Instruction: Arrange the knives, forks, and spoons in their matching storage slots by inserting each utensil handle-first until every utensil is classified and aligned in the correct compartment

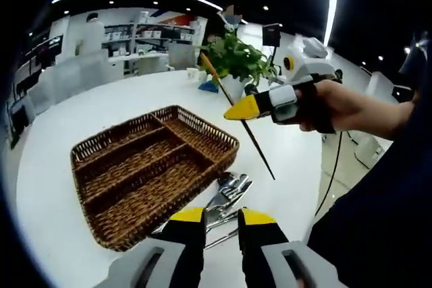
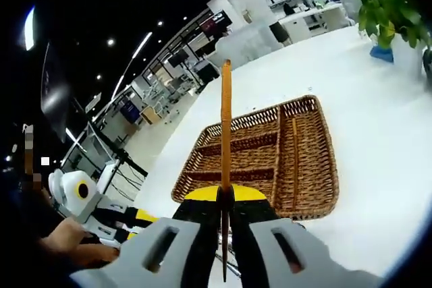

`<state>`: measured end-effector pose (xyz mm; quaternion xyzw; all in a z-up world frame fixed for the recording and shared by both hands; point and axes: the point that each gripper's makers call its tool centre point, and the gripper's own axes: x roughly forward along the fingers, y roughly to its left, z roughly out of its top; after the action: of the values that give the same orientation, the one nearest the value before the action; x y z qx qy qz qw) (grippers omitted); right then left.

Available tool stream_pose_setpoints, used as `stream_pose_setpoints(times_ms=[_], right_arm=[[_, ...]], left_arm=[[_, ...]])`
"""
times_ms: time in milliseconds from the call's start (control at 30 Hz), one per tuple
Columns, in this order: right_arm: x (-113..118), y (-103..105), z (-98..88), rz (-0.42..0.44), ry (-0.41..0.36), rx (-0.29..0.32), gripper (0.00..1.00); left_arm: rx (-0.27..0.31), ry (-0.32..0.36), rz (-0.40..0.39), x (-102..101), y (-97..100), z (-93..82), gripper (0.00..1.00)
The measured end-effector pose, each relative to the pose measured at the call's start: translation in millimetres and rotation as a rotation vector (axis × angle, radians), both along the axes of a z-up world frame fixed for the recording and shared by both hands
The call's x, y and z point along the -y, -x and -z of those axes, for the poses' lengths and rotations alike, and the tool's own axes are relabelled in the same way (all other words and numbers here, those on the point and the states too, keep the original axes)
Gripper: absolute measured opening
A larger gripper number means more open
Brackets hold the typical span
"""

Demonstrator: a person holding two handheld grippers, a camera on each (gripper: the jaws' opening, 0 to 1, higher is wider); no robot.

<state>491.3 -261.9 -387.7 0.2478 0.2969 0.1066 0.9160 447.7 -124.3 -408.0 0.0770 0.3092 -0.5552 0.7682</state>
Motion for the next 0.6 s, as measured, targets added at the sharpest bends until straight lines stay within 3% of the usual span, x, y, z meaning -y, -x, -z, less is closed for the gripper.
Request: stream_pose_setpoints(times_ms=[400, 533, 600], right_arm=[[29, -20, 4.1, 0.018, 0.053, -0.040, 0.03], [42, -37, 9.9, 0.020, 0.088, -0.070, 0.03], [46, -42, 12.2, 0.025, 0.101, -0.082, 0.03]], left_arm=[[0.031, 0.035, -0.072, -18, -7.5, -2.5, 0.43], [0.051, 0.046, -0.089, -23, -8.8, -4.6, 0.56], [0.048, 0.053, -0.095, -26, -9.8, -4.9, 0.57]])
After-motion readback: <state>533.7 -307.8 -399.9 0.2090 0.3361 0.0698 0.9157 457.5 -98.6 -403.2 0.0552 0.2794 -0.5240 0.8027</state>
